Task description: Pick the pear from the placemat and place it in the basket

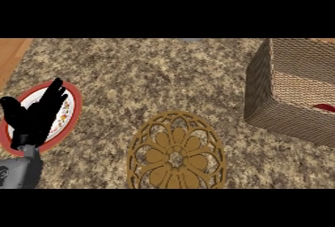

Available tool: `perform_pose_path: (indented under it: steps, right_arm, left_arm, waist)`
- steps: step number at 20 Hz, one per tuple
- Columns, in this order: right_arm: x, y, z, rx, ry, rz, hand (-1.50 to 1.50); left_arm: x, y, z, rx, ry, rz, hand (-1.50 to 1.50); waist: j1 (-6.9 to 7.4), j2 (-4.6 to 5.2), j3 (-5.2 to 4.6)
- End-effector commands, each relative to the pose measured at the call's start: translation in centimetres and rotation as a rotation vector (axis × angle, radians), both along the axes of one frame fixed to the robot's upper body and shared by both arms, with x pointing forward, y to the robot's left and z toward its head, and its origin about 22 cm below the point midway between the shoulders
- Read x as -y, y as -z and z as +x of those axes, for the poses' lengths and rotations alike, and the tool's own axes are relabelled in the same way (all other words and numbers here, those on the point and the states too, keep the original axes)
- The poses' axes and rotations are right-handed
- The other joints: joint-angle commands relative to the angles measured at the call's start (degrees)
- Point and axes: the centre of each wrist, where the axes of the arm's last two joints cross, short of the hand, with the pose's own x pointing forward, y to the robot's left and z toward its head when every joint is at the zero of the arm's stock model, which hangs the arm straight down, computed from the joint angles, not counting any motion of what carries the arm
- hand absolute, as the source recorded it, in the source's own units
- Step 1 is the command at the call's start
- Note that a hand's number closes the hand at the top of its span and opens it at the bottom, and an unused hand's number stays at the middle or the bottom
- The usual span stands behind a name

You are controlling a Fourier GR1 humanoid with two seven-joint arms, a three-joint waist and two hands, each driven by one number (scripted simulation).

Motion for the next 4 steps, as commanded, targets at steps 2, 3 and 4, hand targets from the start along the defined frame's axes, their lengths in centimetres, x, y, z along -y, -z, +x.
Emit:
perform_pose_path:
  steps: [2, 3, 4]
  right_arm:
    - [6.2, 0.9, -6.1, -0.024, -0.082, 0.018, -1.50]
    - [6.8, 1.6, -6.7, -0.008, -0.079, 0.015, -1.50]
    - [7.2, 1.6, -7.4, -0.077, -0.095, -0.003, -1.50]
  left_arm:
    - [-2.1, -0.7, 1.1, 0.013, -0.013, 0.003, 0.00]
    - [-0.7, 0.0, 0.6, 0.011, -0.012, 0.012, 0.00]
    - [-0.7, -1.2, -0.5, 0.012, 0.018, 0.016, 0.00]
  waist:
    - [-0.66, 0.26, 0.05]
    - [0.24, 0.20, 0.03]
    - [0.68, 0.08, 0.04]
